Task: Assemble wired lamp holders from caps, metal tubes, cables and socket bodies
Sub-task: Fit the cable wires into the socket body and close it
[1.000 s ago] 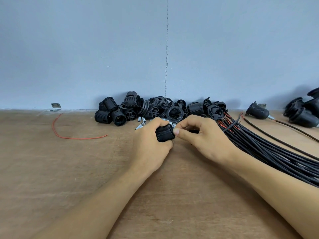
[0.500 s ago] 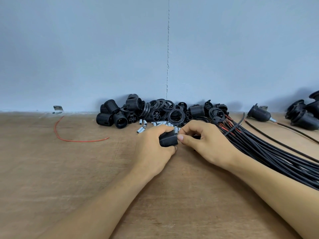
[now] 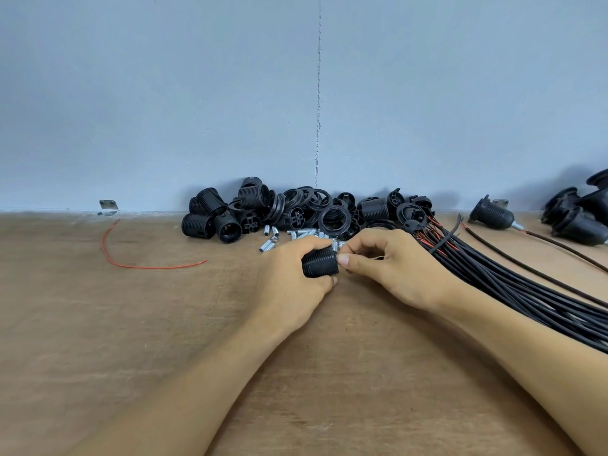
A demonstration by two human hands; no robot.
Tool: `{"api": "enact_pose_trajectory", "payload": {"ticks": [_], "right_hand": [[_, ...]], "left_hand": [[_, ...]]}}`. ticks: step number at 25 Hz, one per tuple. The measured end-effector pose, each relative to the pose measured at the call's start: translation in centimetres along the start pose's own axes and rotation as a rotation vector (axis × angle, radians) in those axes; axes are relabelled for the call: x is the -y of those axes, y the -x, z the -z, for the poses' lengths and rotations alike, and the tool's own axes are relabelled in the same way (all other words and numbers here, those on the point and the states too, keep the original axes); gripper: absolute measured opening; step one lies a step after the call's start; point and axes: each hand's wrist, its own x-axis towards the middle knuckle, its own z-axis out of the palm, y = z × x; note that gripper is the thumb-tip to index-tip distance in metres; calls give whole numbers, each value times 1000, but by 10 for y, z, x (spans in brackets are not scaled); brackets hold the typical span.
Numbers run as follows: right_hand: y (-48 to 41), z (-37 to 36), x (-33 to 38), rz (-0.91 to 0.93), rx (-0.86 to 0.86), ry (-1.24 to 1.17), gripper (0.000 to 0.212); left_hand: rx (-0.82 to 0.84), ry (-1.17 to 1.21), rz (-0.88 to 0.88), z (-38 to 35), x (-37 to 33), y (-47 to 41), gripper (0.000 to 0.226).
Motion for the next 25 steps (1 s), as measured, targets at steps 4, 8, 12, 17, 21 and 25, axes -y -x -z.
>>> {"api": "enact_pose_trajectory", "payload": {"ticks": [4, 8, 12, 17, 21, 25], "right_hand": [[-3, 9, -3, -6, -26, -71, 8], [-7, 28, -13, -115, 136, 68, 29], [-7, 30, -21, -115, 189, 296, 42], [-5, 26, -27, -24, 58, 300, 41], [-5, 23, -19, 58, 102, 283, 40], [-4, 21, -12, 96, 147, 293, 55]], "left_hand": [[-12, -46, 4, -2, 3, -4, 42], [-26, 45, 107, -1, 8, -6, 42], [-34, 228, 250, -1, 10, -7, 42], [5, 303, 233, 1, 8, -6, 42], [87, 367, 143, 4, 4, -4, 32], [120, 352, 110, 4, 4, -3, 29]]}}
